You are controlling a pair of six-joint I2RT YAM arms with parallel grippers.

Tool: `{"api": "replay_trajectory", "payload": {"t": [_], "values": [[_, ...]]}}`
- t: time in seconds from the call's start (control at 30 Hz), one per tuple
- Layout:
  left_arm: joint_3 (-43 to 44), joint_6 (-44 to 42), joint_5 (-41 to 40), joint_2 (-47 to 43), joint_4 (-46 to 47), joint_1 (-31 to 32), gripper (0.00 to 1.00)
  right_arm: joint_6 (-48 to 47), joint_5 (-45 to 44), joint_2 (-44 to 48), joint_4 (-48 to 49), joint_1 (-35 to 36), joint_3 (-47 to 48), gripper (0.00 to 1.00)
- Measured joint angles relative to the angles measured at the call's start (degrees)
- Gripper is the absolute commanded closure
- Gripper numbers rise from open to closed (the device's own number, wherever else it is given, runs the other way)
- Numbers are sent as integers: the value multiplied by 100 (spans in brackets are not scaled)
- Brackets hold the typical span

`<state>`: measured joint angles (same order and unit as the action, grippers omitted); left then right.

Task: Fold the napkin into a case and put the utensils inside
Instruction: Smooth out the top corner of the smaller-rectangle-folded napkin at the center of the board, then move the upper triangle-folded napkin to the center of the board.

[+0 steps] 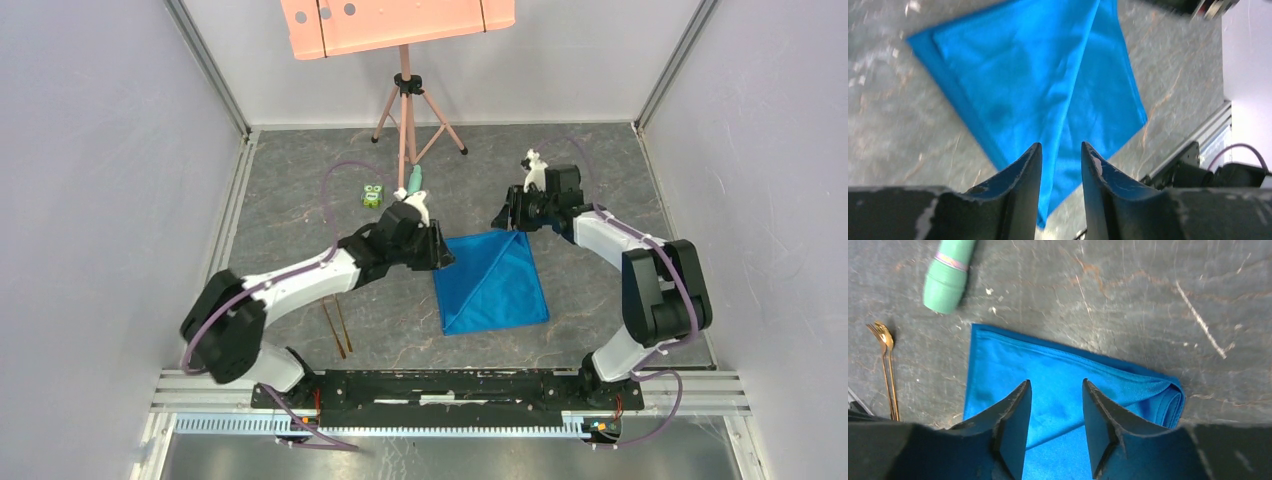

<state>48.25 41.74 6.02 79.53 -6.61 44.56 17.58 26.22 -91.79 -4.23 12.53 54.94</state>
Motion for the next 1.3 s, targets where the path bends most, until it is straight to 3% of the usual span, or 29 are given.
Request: {"api": "replay_trajectory", "payload": {"t": [0.17, 0.3, 0.7, 0.87, 1.03, 1.2, 1.3], "values": [[951, -356, -46, 1303, 341, -39, 70, 4, 212, -396, 157, -33, -205, 66], [1224, -619, -166, 1971, 420, -81, 74, -42, 223, -542, 286, -31, -219, 67], [986, -844, -422, 2579, 621, -107, 78, -337, -127, -949, 730, -109, -450, 62], [866, -844, -505, 2396, 533, -11, 65, -511, -337, -940, 352, 50, -195, 53], [732, -844, -511, 1665, 35, 42, 50, -728, -1108, -426, -595, 562, 197, 42], [658, -839, -603, 326, -155, -22, 40, -778, -1714, 662, -1193, 1272, 199, 41], [455, -833, -651, -326, -160, -170, 37, -634, -1746, 1261, -1158, 1714, -256, 50]]}}
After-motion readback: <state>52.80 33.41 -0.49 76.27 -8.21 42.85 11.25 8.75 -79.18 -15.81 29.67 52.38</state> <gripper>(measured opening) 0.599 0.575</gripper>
